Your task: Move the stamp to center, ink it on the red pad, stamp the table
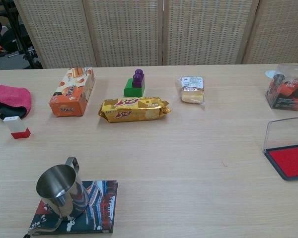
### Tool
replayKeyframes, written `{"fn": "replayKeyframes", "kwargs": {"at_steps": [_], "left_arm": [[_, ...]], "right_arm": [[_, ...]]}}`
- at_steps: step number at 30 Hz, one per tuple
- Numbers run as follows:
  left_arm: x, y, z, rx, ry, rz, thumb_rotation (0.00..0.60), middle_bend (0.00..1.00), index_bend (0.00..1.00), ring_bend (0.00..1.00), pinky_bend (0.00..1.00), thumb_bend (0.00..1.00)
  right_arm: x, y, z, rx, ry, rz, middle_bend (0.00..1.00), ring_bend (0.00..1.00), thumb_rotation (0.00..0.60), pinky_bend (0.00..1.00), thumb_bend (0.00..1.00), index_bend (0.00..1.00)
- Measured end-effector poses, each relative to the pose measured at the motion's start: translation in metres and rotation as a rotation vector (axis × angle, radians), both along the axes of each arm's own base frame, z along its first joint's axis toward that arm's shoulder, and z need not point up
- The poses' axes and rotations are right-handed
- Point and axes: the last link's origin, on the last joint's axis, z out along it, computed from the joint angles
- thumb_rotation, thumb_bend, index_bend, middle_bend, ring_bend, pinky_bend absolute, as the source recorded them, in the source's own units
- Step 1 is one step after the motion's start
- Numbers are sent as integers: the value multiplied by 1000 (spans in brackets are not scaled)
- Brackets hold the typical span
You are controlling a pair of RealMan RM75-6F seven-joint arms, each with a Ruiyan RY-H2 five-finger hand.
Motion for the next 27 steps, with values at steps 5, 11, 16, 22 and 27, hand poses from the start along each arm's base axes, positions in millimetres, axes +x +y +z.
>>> {"fn": "replayKeyframes", "kwargs": {"at_steps": [5, 11, 16, 22, 27], "left_arm": [[-2, 34, -15, -76, -4, 87, 600, 972, 155, 1000, 933, 140], [-3, 71, -32, -68, 5, 129, 600, 976, 329, 1000, 933, 185], [-3, 90, -49, -76, 16, 163, 600, 976, 381, 1000, 933, 202], [-3, 99, -63, -62, 39, 182, 600, 976, 419, 1000, 933, 229], [-5, 103, -68, -34, 46, 221, 600, 976, 439, 1000, 933, 298]], "right_arm": [[-2, -2, -1, 13, -9, -9, 0, 0, 600, 0, 0, 10], [-3, -5, -3, 22, -11, -20, 0, 0, 600, 0, 0, 10], [-4, -7, -4, 29, -14, -28, 0, 0, 600, 0, 0, 10], [-5, -8, -6, 34, -12, -34, 0, 0, 600, 0, 0, 10], [-6, -10, -8, 45, -10, -38, 0, 0, 600, 0, 0, 10]]}}
